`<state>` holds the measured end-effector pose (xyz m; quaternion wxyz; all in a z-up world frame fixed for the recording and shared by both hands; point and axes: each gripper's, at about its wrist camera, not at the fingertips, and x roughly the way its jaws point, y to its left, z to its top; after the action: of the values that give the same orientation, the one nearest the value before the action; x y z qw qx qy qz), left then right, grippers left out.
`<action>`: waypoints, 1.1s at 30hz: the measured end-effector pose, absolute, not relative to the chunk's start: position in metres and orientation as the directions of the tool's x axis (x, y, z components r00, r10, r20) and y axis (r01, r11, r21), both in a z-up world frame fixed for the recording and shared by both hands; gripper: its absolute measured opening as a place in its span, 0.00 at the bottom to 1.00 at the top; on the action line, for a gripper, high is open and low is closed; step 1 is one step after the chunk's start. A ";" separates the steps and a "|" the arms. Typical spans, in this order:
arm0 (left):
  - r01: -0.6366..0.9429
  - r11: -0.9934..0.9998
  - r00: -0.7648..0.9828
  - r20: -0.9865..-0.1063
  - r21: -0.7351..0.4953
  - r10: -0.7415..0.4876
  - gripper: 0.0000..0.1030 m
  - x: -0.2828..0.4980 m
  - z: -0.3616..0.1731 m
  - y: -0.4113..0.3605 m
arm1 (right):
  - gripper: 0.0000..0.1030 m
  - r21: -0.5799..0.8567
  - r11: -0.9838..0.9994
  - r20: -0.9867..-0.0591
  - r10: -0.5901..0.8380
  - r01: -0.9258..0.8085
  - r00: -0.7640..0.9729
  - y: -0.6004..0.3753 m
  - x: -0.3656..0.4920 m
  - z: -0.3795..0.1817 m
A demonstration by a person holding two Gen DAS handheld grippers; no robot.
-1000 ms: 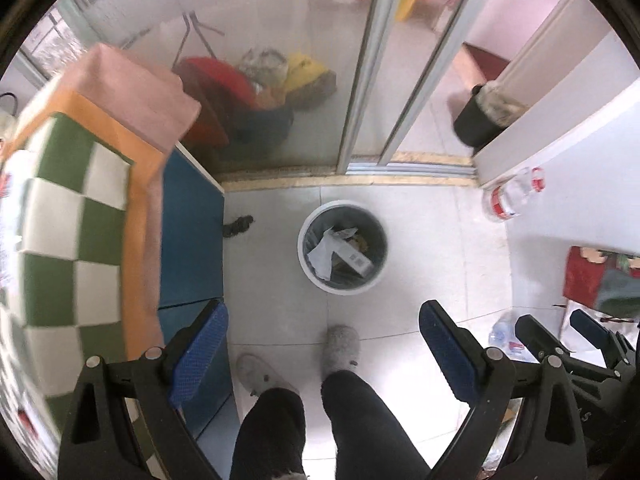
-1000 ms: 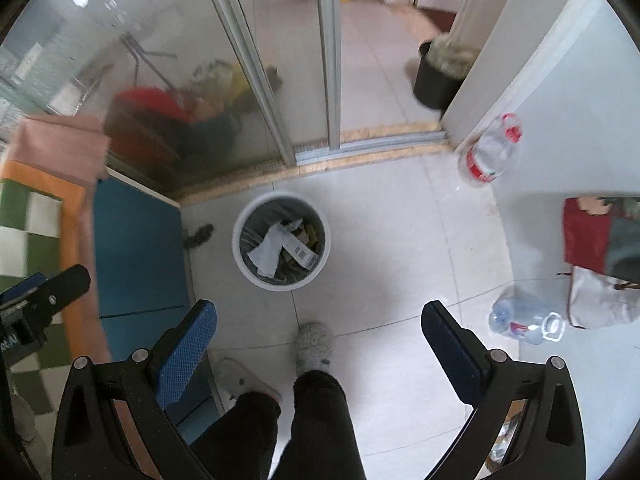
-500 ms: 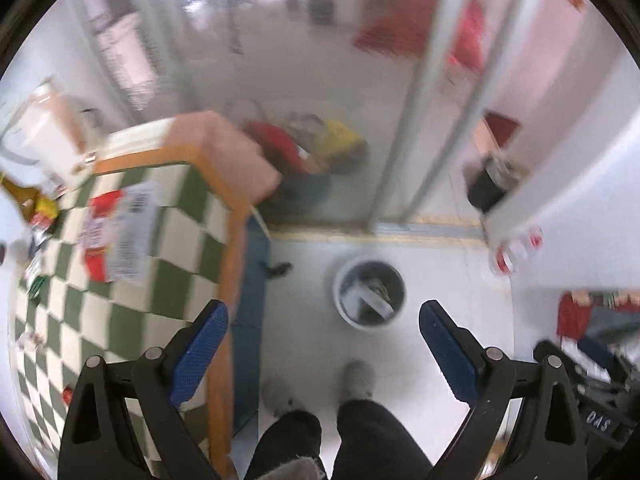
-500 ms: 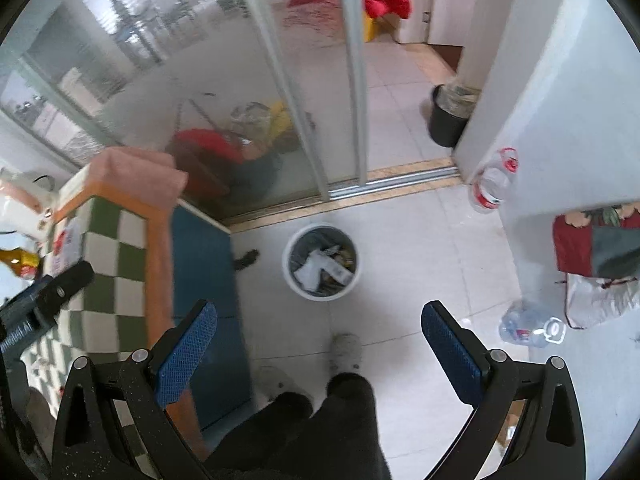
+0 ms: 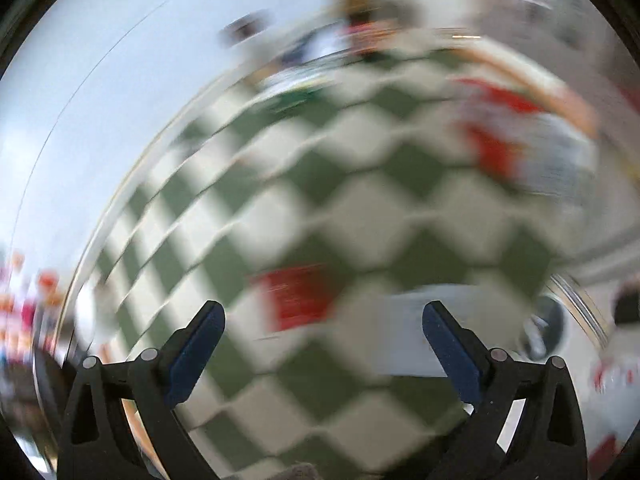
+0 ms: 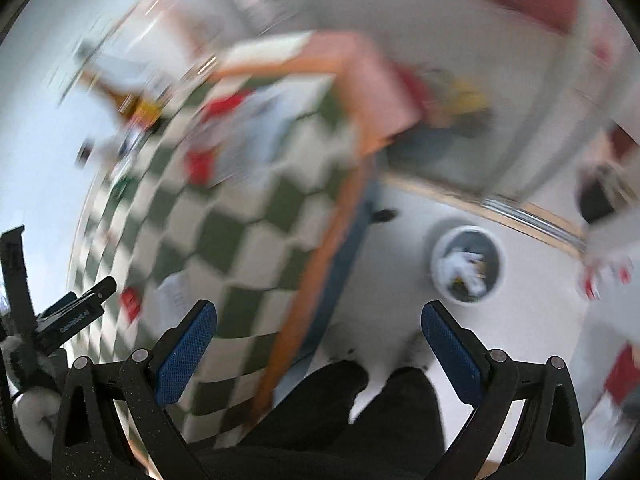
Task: Collect trash
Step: 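Grasp a white sachet with the right tool while the left tool grasps the red packet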
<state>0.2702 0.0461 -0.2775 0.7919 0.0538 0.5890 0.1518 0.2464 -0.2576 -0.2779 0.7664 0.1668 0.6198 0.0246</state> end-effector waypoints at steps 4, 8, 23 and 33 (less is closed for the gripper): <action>-0.318 0.901 0.188 -0.912 0.296 0.366 0.98 0.253 -0.296 0.121 | 1.00 0.272 0.962 -0.958 0.268 0.026 0.106 -0.157 0.292 -0.322; -0.398 0.883 0.159 -0.930 0.248 0.333 0.98 0.236 -0.307 0.155 | 1.00 0.201 0.978 -0.979 0.203 -0.060 0.032 -0.078 0.311 -0.367; -0.398 0.911 0.149 -0.988 -0.104 -0.048 0.87 0.282 -0.371 0.153 | 0.07 -0.012 0.968 -0.987 0.029 -0.249 0.161 -0.009 0.297 -0.376; -0.277 0.960 0.195 -0.981 -0.044 0.011 0.27 0.303 -0.365 0.131 | 0.05 0.081 0.991 -0.986 0.095 -0.107 0.135 -0.073 0.292 -0.368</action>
<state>0.3027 0.1314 -0.3645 0.7658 -0.1059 0.6273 0.0942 0.2917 -0.0728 -0.3685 0.7534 -0.0043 0.6541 0.0670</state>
